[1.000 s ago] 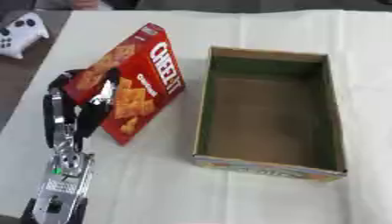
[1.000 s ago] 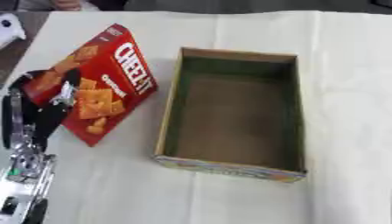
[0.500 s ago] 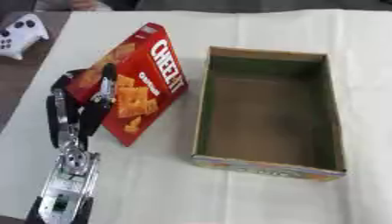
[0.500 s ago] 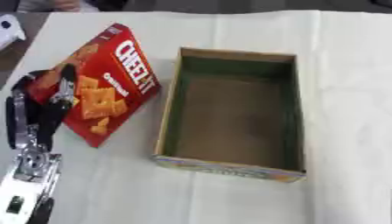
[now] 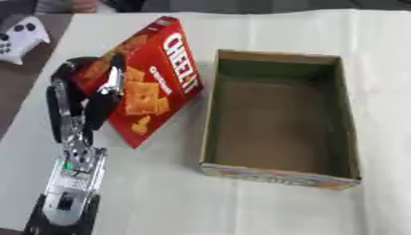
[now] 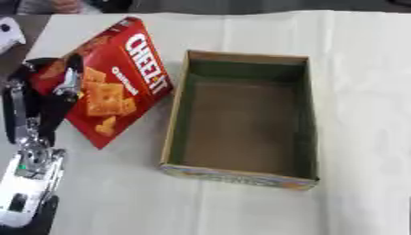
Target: Pick up objects on the table and place them in the box.
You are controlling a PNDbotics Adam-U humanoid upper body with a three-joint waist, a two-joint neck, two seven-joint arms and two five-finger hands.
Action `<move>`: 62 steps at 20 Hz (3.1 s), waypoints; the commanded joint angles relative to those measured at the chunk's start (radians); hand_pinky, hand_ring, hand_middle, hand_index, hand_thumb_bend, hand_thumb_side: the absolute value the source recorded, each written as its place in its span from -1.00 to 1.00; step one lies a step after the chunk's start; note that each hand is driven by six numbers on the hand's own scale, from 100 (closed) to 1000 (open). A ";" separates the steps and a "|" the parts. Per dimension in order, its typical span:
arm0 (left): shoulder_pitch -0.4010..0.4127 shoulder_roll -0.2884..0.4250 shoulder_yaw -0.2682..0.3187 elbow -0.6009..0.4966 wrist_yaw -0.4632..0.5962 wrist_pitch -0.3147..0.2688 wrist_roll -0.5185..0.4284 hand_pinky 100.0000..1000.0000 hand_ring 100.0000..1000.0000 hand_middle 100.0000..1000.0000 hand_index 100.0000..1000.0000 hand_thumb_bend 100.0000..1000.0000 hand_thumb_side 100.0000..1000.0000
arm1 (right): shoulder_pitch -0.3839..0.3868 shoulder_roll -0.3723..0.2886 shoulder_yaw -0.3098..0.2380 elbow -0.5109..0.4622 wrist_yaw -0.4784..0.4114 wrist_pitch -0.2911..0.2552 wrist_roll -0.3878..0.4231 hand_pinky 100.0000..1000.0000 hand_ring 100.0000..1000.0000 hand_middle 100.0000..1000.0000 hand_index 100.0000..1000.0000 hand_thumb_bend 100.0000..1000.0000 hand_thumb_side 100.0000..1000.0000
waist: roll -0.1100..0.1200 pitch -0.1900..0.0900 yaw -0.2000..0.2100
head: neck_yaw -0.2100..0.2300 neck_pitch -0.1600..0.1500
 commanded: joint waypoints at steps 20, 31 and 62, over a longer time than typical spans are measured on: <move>-0.179 0.112 -0.068 -0.049 0.060 -0.026 -0.070 -1.00 -1.00 -1.00 -0.83 -1.00 -1.00 | -0.011 -0.007 0.004 -0.014 -0.010 0.005 0.009 -0.63 -0.16 -0.02 0.19 -1.00 0.30 | -0.003 -0.029 -0.064 | 0.000 -0.027; -0.253 0.114 -0.158 -0.004 0.101 -0.036 -0.162 -1.00 -1.00 -1.00 -0.83 -1.00 -1.00 | -0.018 -0.007 0.009 -0.014 -0.014 0.001 0.015 -0.64 -0.16 -0.02 0.18 -1.00 0.30 | 0.012 -0.020 -0.117 | -0.013 -0.029; -0.225 0.108 -0.279 0.075 0.048 -0.298 -0.472 1.00 0.82 0.91 1.00 0.77 0.48 | -0.022 -0.005 0.011 -0.014 -0.017 -0.003 0.017 -0.65 -0.17 -0.03 0.18 -1.00 0.30 | 0.040 -0.010 -0.147 | -0.036 -0.026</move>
